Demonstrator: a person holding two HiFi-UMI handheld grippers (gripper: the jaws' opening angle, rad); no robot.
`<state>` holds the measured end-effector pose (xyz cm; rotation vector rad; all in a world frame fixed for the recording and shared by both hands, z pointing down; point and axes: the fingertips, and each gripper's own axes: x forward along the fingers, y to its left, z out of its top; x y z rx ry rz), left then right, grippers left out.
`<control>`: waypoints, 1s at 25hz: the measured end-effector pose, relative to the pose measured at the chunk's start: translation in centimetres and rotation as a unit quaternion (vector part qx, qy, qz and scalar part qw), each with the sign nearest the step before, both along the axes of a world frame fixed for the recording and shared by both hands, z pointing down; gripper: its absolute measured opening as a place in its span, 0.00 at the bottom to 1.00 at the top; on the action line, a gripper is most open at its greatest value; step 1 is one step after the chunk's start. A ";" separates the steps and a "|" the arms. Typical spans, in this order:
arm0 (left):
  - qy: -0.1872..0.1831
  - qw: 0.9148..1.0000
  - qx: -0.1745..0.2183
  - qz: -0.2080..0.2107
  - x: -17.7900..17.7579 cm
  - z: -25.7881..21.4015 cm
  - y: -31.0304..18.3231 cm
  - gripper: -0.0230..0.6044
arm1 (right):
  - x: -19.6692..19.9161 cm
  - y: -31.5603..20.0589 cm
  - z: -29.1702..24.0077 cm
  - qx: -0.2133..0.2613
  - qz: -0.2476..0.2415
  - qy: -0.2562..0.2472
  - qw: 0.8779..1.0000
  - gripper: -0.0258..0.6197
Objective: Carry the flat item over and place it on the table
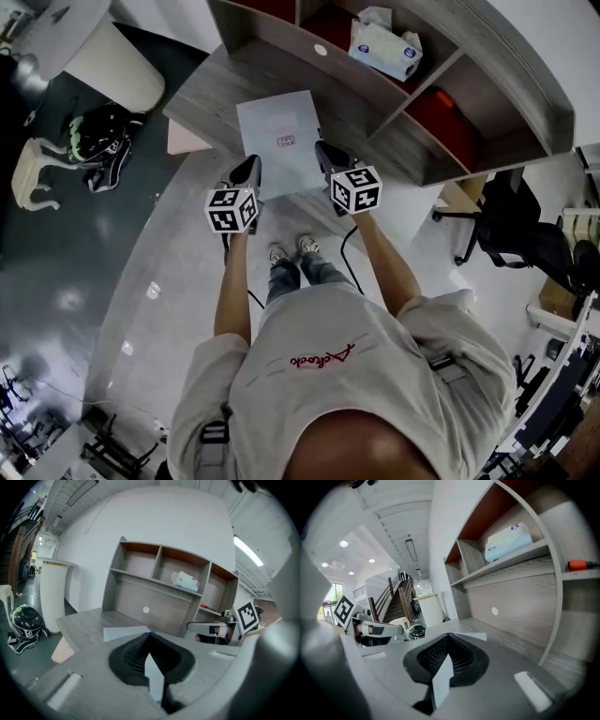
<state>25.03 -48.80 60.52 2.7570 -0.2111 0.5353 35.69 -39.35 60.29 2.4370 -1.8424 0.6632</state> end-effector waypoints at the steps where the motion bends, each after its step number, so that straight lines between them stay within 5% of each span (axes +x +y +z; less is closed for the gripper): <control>1: 0.009 1.000 0.009 0.000 -0.2 -1.1 0.1 0.04 | -0.3 0.1 -1.0 0.007 -0.001 0.010 1.000 0.05; 11: 0.078 0.995 0.060 -0.017 -2.2 -9.5 -0.7 0.03 | -2.6 -0.4 -9.2 0.069 -0.029 0.066 0.995 0.05; 25: 0.097 0.991 0.091 -0.030 -2.8 -12.4 -2.9 0.04 | -2.3 -2.4 -11.8 0.082 -0.029 0.082 0.993 0.05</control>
